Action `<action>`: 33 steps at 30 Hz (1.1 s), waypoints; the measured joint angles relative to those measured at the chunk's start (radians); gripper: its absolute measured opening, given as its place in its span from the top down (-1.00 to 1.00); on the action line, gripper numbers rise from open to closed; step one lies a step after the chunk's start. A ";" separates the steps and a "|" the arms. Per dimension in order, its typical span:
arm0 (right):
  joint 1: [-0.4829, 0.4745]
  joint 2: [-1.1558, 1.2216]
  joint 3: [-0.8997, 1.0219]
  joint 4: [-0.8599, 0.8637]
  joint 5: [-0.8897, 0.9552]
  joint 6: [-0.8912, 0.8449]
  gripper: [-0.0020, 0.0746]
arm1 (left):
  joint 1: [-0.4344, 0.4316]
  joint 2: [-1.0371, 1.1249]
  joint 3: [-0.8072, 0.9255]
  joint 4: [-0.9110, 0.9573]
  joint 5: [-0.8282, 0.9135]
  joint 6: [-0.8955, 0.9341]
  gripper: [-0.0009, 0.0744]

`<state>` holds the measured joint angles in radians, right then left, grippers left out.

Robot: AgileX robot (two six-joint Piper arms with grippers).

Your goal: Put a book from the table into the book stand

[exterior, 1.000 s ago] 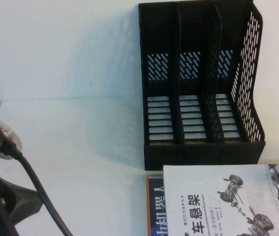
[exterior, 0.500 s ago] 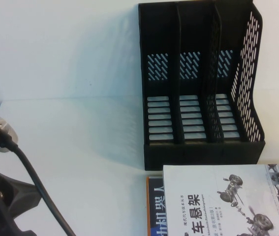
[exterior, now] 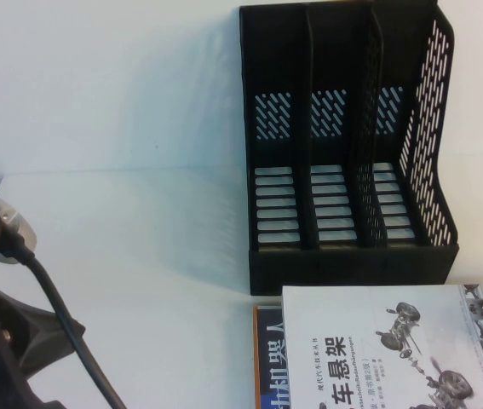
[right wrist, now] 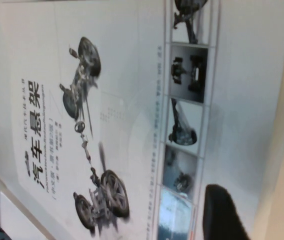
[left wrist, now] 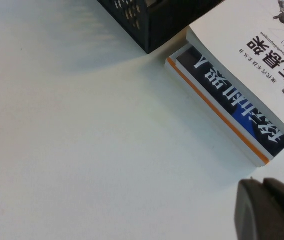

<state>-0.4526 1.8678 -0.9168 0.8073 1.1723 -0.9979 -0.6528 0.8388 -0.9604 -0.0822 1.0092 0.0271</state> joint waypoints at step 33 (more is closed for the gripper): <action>-0.010 0.224 -0.003 0.134 0.064 -0.122 0.44 | 0.000 0.000 0.000 -0.003 -0.002 0.004 0.98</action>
<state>-0.4624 2.0915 -0.9200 0.9417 1.2365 -1.1197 -0.6528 0.8388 -0.9604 -0.0854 1.0072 0.0311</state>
